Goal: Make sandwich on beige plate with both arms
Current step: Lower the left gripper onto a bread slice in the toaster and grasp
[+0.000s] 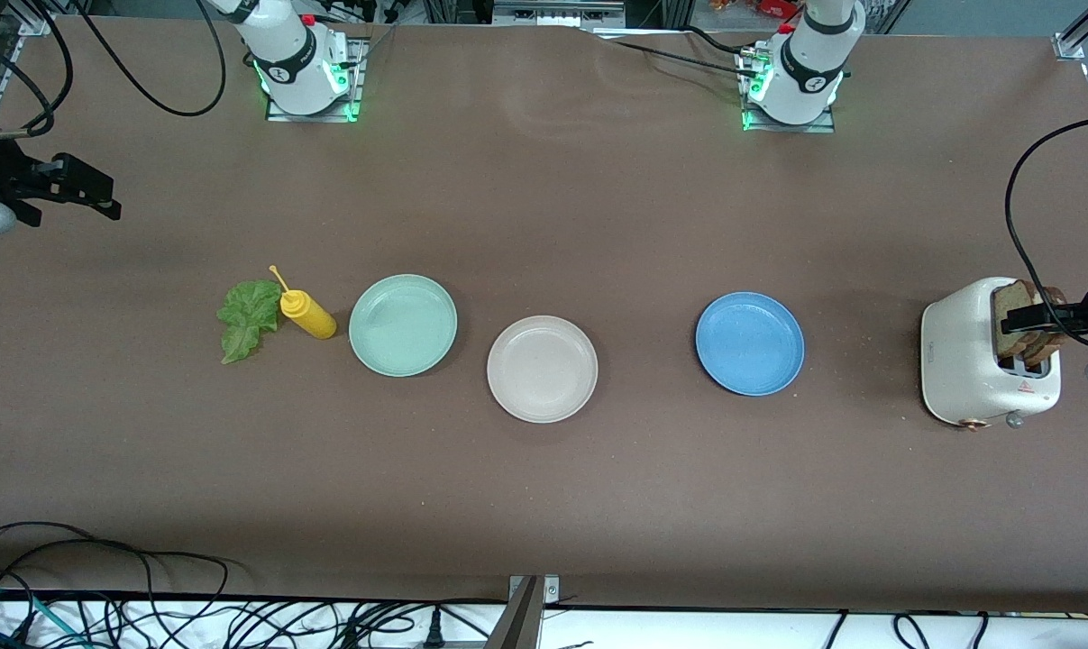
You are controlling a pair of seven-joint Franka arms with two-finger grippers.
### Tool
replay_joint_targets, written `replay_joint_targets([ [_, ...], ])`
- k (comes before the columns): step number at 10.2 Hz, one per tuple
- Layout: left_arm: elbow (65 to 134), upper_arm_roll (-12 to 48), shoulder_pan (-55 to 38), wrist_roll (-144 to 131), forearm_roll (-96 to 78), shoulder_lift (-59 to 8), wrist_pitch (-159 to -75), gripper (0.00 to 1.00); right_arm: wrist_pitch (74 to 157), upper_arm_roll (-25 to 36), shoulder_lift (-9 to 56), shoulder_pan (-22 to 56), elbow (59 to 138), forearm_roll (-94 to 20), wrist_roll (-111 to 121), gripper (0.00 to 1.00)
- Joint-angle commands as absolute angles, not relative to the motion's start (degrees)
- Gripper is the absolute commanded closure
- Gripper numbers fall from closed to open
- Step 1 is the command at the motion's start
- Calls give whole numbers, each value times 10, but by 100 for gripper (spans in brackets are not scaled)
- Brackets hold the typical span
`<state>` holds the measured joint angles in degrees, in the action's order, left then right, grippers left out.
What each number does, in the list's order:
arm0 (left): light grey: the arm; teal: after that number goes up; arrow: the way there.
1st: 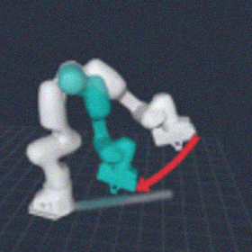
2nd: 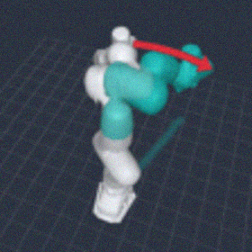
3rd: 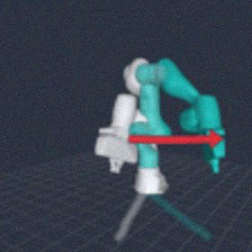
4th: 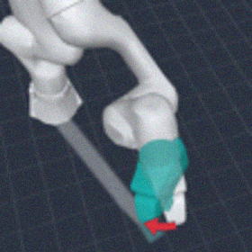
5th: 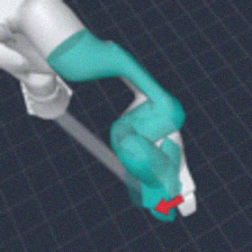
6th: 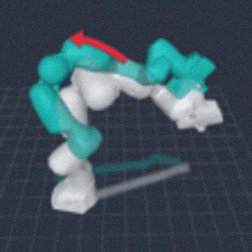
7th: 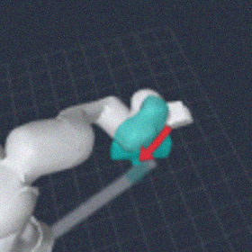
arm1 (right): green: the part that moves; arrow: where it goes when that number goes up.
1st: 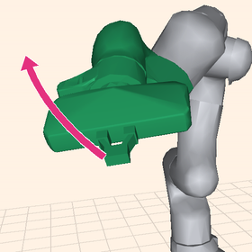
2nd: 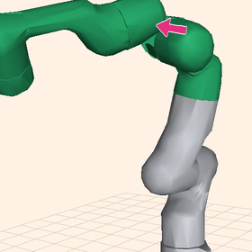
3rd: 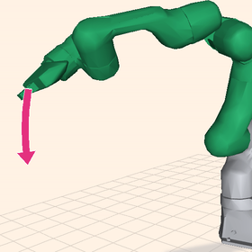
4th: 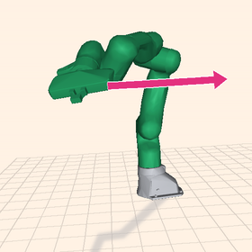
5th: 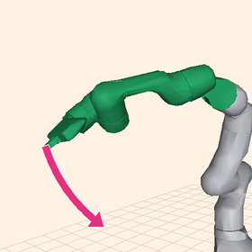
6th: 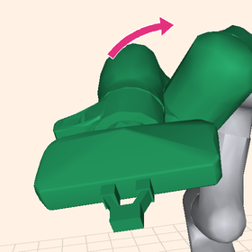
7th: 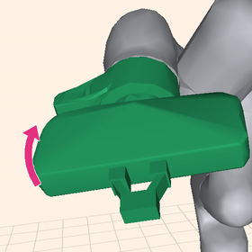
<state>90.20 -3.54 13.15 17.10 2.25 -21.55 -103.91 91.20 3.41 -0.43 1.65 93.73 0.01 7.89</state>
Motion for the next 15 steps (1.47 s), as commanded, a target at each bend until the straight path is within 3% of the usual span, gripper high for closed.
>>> replay_joint_targets([
  [1,992,-32,140,191,24,-157,-1091,0,902,33,-4,17,927,4,79,0],
  [7,1074,-32,156,215,24,-131,-1171,0,902,33,-4,17,927,4,79,0],
  [8,1081,-32,159,216,24,-131,-1178,5,902,33,-4,17,927,4,79,0],
  [10,1082,-32,168,228,23,-131,-1179,62,902,34,-4,17,927,4,80,0],
  [12,1081,-32,174,248,24,-131,-1180,96,902,33,-4,17,927,4,79,0],
  [15,1081,-32,175,249,24,-131,-1176,100,902,33,-4,17,927,5,79,0],
])
